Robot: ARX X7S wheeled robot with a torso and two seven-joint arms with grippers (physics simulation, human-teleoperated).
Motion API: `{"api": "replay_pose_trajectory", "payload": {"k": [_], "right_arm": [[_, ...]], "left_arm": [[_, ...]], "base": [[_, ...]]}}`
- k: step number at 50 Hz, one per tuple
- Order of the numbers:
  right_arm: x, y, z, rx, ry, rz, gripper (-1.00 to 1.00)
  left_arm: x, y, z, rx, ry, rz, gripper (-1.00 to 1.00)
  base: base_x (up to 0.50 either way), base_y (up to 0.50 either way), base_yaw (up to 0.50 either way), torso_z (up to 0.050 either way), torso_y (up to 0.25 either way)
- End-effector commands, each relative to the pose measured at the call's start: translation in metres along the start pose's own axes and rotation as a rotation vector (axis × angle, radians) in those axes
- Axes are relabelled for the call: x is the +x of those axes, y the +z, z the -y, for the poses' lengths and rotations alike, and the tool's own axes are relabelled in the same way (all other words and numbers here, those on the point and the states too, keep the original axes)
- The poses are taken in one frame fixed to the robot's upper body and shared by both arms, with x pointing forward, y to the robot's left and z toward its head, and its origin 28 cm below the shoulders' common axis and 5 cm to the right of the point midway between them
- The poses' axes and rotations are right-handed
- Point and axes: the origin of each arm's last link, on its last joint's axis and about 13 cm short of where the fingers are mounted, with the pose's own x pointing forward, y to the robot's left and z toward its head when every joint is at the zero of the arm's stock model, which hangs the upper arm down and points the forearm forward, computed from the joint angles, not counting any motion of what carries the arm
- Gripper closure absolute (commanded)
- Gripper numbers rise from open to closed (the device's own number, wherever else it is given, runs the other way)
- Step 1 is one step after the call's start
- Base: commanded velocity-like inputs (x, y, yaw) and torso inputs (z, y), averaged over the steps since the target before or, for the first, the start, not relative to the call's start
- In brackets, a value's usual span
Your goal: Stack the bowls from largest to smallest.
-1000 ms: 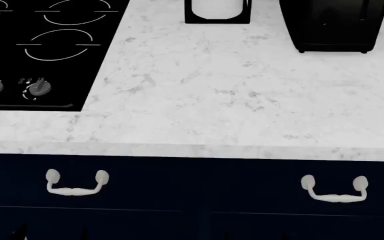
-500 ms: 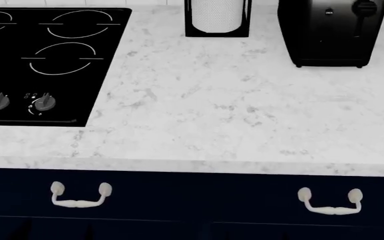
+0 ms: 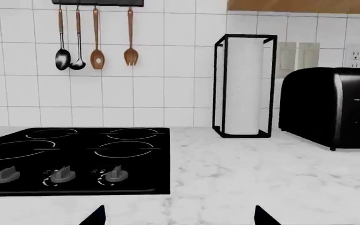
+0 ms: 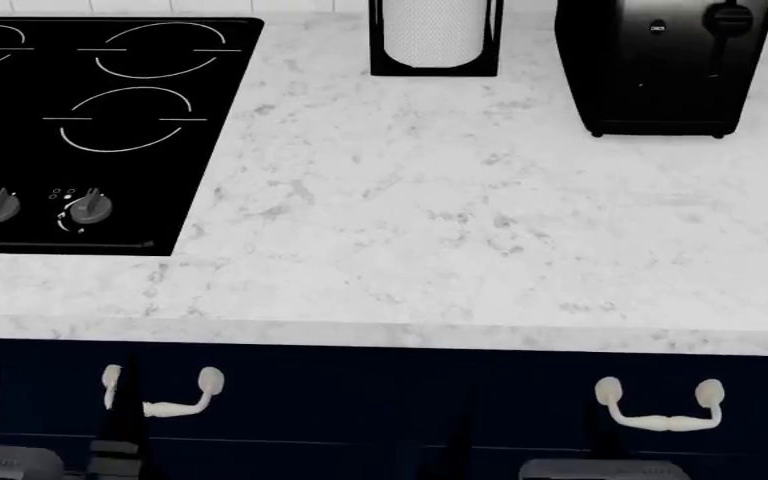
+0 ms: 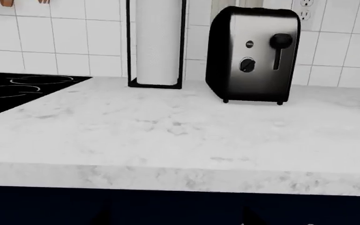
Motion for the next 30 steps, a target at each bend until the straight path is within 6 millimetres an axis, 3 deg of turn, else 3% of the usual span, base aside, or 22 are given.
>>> {"api": "replay_pose_trajectory", "payload": {"k": [1, 13, 19, 30], "right_arm": [[0.022, 0.044, 0.009, -0.02, -0.007, 0.067, -1.0], [0.064, 0.084, 0.025, -0.017, -0.037, 0.106, -1.0], [0.073, 0.101, 0.028, -0.038, -0.032, 0.123, -1.0], [0.08, 0.114, 0.029, -0.048, -0.031, 0.145, -1.0]], "left_arm": [[0.025, 0.072, -0.011, 0.015, -0.019, 0.19, -1.0], [0.054, 0.159, -0.021, 0.05, -0.075, 0.382, -1.0], [0.061, 0.194, -0.029, 0.058, -0.061, 0.462, -1.0], [0.063, 0.234, -0.035, 0.062, -0.043, 0.552, -1.0]], "base": [[0.0, 0.0, 0.0, 0.0, 0.0], [0.0, 0.0, 0.0, 0.0, 0.0], [0.0, 0.0, 0.0, 0.0, 0.0], [0.0, 0.0, 0.0, 0.0, 0.0]]}}
